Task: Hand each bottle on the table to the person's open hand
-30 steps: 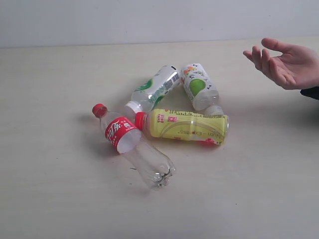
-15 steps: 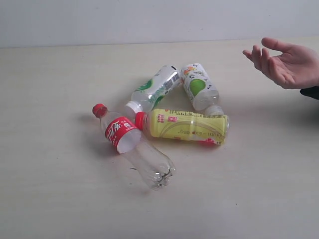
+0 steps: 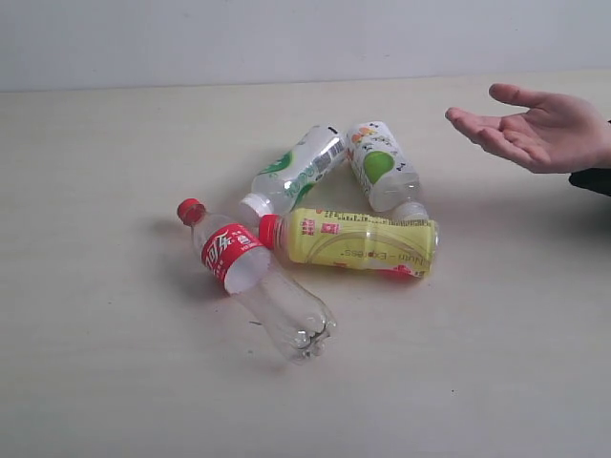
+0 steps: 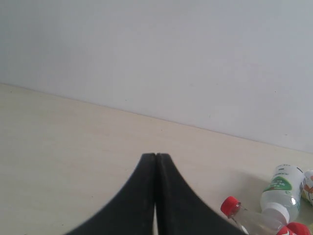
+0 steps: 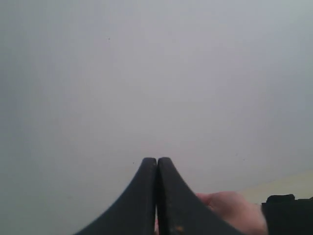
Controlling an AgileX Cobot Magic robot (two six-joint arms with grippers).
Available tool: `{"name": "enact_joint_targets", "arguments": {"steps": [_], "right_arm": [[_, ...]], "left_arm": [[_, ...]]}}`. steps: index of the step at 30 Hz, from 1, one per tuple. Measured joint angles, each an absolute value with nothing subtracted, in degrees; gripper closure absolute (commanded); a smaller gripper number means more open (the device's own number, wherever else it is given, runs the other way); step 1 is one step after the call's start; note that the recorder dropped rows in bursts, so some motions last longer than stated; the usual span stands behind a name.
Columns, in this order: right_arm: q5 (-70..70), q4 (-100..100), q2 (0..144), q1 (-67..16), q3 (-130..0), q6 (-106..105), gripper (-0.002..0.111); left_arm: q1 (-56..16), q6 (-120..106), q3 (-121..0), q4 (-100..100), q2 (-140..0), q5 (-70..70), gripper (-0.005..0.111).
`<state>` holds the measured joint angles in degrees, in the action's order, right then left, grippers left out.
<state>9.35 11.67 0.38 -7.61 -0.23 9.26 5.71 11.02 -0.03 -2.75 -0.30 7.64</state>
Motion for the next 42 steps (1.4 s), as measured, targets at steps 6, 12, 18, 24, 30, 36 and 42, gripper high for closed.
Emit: {"name": "enact_joint_targets", "arguments": {"steps": [6, 12, 18, 24, 30, 36, 42], "right_arm": [[10.7, 13.3, 0.4, -7.6, -0.2, 12.5, 0.108], [16.1, 9.9, 3.6, -7.6, -1.0, 17.8, 0.108], [15.9, -1.2, 18.1, -7.6, -10.3, 25.2, 0.108], [11.3, -25.3, 36.0, -7.6, -24.9, 41.1, 0.108], [6.3, -47.7, 50.2, -9.4, -35.3, 55.6, 0.101], [-3.3, -57.0, 62.0, -17.3, -41.3, 54.8, 0.101], [-15.7, -52.2, 70.9, -25.2, -47.9, 44.0, 0.101]], "left_arm": [[5.7, 11.0, 0.0, -2.8, -0.3, 7.6, 0.107], [5.7, 11.0, 0.0, -2.8, -0.3, 7.6, 0.107], [5.7, 11.0, 0.0, -2.8, -0.3, 7.6, 0.107], [5.7, 11.0, 0.0, -2.8, -0.3, 7.6, 0.107], [5.7, 11.0, 0.0, -2.8, -0.3, 7.6, 0.107], [5.7, 11.0, 0.0, -2.8, -0.3, 7.6, 0.107], [5.7, 11.0, 0.0, -2.8, -0.3, 7.6, 0.107]]}}
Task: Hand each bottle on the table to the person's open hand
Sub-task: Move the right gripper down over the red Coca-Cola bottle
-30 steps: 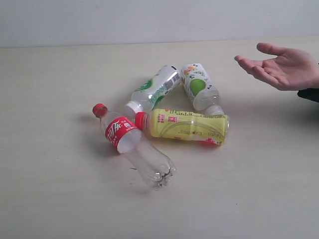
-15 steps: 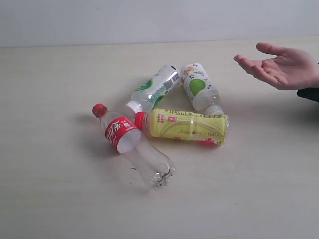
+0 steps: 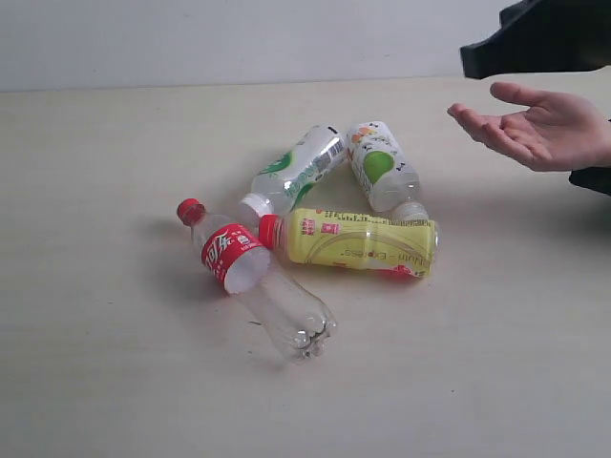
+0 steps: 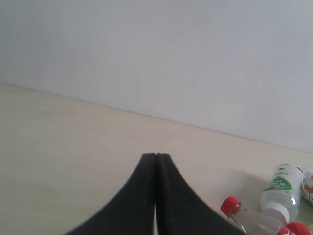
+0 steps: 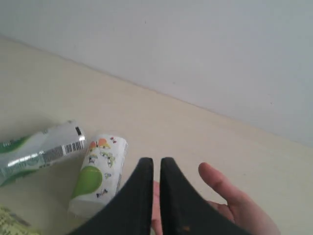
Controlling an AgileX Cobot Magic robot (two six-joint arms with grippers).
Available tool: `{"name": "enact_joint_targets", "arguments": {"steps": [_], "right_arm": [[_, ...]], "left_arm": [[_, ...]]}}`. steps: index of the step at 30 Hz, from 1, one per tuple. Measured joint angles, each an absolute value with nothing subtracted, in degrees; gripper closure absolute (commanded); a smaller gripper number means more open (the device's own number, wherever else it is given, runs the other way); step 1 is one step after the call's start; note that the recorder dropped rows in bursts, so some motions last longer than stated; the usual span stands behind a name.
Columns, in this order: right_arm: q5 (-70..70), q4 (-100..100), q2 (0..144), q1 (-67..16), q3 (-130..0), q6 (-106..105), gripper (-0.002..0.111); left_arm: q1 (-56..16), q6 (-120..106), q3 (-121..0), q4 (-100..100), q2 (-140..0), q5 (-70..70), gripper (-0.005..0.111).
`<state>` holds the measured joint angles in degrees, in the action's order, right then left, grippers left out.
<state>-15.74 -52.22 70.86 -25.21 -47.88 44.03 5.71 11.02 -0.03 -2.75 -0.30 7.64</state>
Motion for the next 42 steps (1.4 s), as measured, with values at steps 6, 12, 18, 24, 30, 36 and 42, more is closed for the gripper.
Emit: {"name": "enact_joint_targets", "arguments": {"steps": [6, 12, 18, 24, 30, 36, 42], "right_arm": [[-33.1, -27.2, 79.4, -29.3, -58.1, 19.6, 0.100], [-48.7, 2.6, 87.6, -29.5, -68.6, -4.5, 0.081], [-52.9, 18.5, 93.5, -33.6, -74.5, -13.0, 0.063], [-52.9, 20.0, 99.3, -40.5, -77.1, -14.2, 0.044], [-53.1, 17.8, 105.6, -44.8, -79.6, -13.1, 0.035], [-53.1, 14.5, 111.1, -46.5, -82.6, -9.7, 0.033], [-53.0, 11.1, 113.9, -46.6, -83.3, -7.8, 0.033]], "left_arm": [[5.7, 11.0, 0.0, -2.8, -0.3, 7.6, 0.107], [5.7, 11.0, 0.0, -2.8, -0.3, 7.6, 0.107], [5.7, 11.0, 0.0, -2.8, -0.3, 7.6, 0.107], [5.7, 11.0, 0.0, -2.8, -0.3, 7.6, 0.107], [5.7, 11.0, 0.0, -2.8, -0.3, 7.6, 0.107], [5.7, 11.0, 0.0, -2.8, -0.3, 7.6, 0.107], [5.7, 11.0, 0.0, -2.8, -0.3, 7.6, 0.107]]}}
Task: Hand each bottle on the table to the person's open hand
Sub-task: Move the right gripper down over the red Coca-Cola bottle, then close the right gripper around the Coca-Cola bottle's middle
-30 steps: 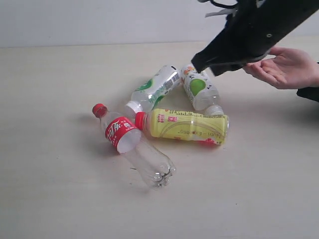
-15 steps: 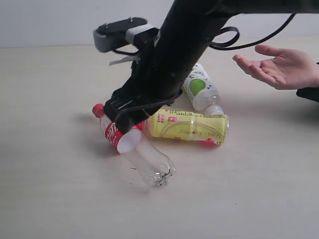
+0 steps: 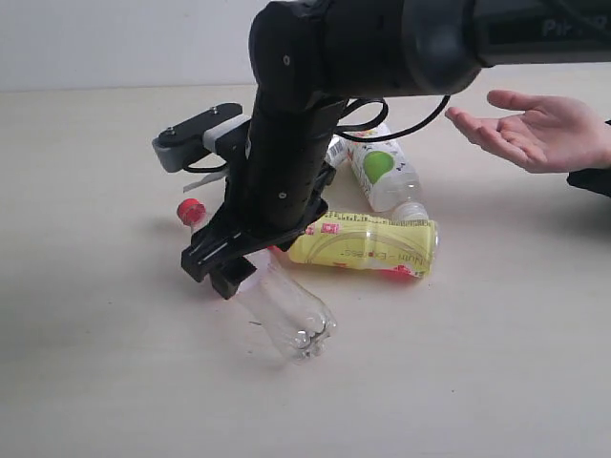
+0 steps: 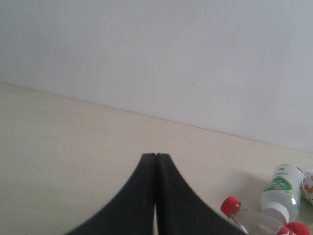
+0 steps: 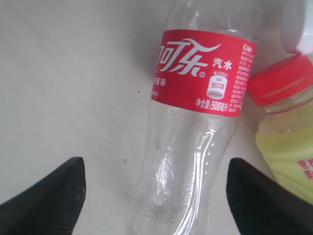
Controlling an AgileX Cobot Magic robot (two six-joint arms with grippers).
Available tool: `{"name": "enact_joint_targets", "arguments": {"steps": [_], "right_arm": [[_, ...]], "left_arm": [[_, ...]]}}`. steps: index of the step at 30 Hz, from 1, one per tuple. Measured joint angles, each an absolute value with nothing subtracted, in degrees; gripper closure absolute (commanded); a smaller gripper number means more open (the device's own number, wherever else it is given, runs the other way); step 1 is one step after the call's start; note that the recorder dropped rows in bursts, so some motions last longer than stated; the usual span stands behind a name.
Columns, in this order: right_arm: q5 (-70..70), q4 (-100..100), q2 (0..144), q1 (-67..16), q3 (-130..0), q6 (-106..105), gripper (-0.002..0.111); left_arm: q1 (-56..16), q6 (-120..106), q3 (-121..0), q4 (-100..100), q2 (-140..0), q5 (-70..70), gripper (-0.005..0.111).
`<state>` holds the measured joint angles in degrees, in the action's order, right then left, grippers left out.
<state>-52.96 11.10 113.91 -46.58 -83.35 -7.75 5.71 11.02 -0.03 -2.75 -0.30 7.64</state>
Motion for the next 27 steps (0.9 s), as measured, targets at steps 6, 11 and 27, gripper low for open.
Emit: {"name": "enact_joint_targets", "arguments": {"steps": [6, 11, 27], "right_arm": [[-52.8, 9.6, 115.7, -46.6, -83.3, -6.5, 0.033], [-52.7, 9.5, 117.3, -46.6, -83.4, -6.0, 0.033], [-50.3, 9.9, 121.0, -46.6, -83.5, -4.9, 0.033]], "left_arm": [[5.7, 11.0, 0.0, -2.8, -0.3, 7.6, 0.107], [5.7, 11.0, 0.0, -2.8, -0.3, 7.6, 0.107], [5.7, 11.0, 0.0, -2.8, -0.3, 7.6, 0.107]]}}
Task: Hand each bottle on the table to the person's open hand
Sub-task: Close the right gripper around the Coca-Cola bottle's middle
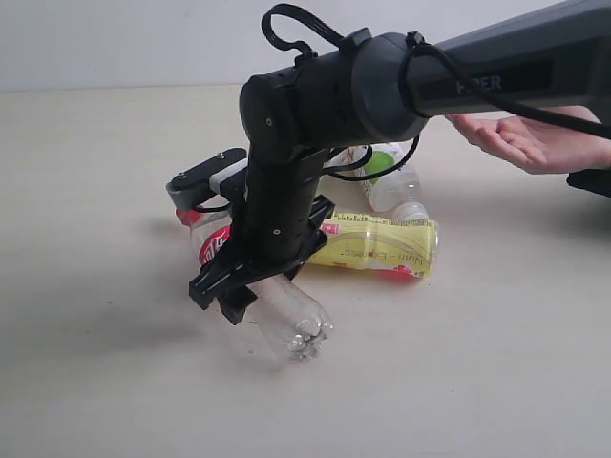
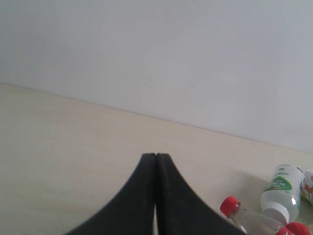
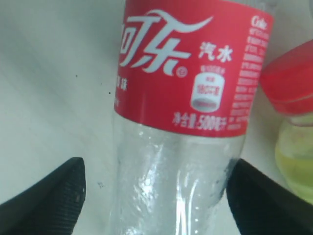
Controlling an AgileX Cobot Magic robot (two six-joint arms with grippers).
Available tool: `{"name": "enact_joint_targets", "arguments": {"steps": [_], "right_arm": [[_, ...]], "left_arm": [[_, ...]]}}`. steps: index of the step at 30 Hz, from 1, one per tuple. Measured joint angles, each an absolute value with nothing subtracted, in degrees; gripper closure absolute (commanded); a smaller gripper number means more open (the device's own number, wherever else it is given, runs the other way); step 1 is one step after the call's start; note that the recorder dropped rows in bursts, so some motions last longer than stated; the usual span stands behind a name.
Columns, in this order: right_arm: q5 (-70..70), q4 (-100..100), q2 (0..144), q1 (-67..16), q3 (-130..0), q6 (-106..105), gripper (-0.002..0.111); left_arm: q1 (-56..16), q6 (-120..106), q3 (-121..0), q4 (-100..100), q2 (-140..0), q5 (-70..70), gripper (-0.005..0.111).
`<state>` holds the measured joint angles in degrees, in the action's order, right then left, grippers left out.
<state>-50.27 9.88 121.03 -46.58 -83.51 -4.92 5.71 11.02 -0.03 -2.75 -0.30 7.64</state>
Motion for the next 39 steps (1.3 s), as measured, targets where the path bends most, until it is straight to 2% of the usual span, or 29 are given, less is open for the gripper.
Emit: {"name": "enact_joint_targets", "arguments": {"steps": [23, 29, 39], "right_arm": [[-47.3, 10.3, 121.0, -46.6, -83.5, -4.7, 0.033], [-47.3, 11.5, 121.0, -46.6, -83.5, -4.7, 0.024], [-47.3, 11.8, 123.0, -46.6, -83.5, -4.6, 0.024]], "left_arm": [[5.7, 11.0, 0.0, -2.8, -0.3, 7.6, 0.107], [5.7, 11.0, 0.0, -2.8, -0.3, 7.6, 0.107], [5.7, 11.0, 0.0, -2.8, -0.3, 7.6, 0.107]]}}
